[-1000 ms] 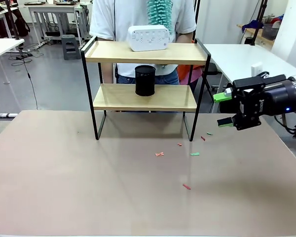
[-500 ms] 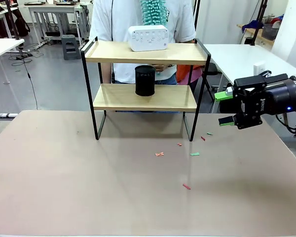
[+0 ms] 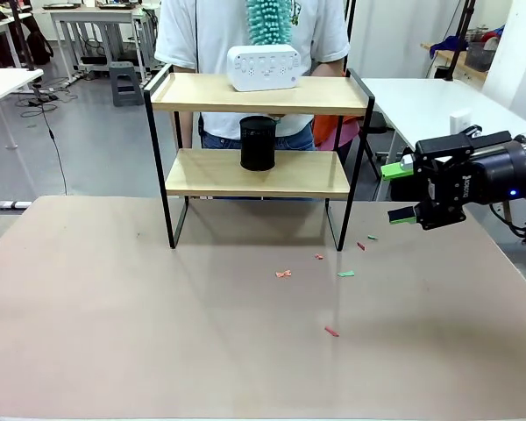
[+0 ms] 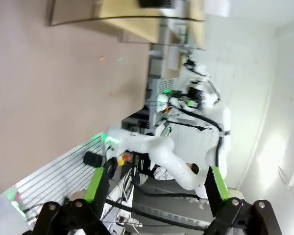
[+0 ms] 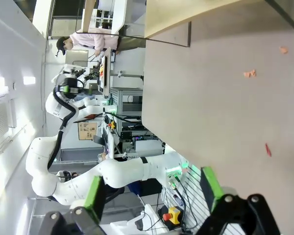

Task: Clean the shelf.
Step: Hand the Duster back to the human.

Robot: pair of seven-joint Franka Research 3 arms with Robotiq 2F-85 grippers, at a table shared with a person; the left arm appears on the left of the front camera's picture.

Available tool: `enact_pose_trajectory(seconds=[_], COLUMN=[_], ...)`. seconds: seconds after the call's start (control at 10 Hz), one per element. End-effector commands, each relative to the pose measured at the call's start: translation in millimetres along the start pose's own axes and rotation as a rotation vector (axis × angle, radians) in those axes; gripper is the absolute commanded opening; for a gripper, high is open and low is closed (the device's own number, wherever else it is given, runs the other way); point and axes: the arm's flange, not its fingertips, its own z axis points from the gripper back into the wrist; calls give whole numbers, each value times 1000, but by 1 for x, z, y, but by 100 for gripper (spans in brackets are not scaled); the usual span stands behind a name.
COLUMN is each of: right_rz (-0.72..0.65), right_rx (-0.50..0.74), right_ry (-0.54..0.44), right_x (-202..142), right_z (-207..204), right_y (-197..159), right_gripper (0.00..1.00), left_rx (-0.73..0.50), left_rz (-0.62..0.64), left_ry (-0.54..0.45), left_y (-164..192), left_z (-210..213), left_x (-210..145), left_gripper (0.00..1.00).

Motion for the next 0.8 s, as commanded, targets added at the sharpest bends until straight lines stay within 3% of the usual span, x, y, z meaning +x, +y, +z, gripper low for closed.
enact_pose_trajectory(seconds=[0.0,0.7], right_rz=[-1,-1], right_rx=[7,7], right_ry=[-17,-17], right_x=[0,0], right_z=[-2,-2], right_y=[2,2], right_gripper=[100,100], left_rx=[-62,-62], left_rz=[-96,-96], left_ry=[-34,-34], left_y=[-29,-29], left_z=[18,18], left_x=[-11,-11], left_gripper=[100,100])
